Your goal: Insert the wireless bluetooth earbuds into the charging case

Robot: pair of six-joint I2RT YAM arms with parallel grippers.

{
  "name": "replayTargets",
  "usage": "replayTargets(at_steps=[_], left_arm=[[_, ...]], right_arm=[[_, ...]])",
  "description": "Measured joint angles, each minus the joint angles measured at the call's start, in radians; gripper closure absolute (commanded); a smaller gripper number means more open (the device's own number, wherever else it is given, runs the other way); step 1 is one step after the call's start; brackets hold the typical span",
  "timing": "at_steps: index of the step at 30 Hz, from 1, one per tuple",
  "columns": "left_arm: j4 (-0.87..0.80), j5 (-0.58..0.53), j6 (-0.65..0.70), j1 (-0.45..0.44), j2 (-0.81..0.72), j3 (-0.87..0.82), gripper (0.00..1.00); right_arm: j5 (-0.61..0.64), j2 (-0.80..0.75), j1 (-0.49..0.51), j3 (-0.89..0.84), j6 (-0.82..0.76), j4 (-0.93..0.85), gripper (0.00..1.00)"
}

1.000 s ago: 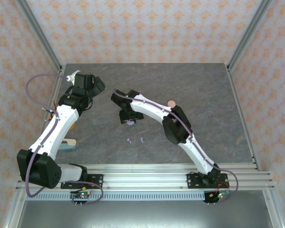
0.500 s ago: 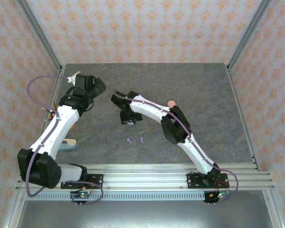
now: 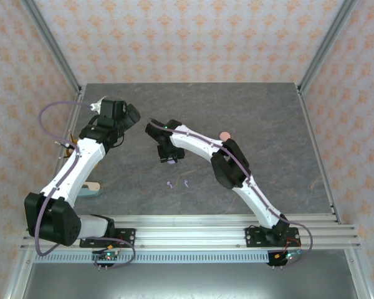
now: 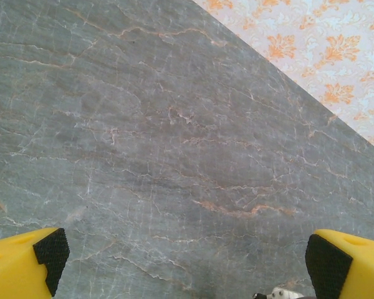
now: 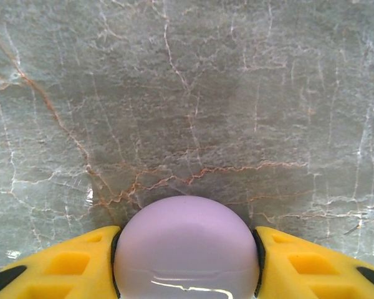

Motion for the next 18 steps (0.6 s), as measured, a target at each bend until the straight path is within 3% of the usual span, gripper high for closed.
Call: replayTargets(at_steps=[10, 18], left_arm=[[0.014, 0.032, -0.019, 0.0, 0.072, -0.01, 0.0], [0.093, 0.132, -0.02, 0.0, 0.138, -0.093, 0.01]], right_arm=[[0.025, -0.035, -0.012, -0.051, 0.016, 0.021, 0.57], [0.037, -0.097, -0.131, -0.157, 0.065, 0.06, 0.57]])
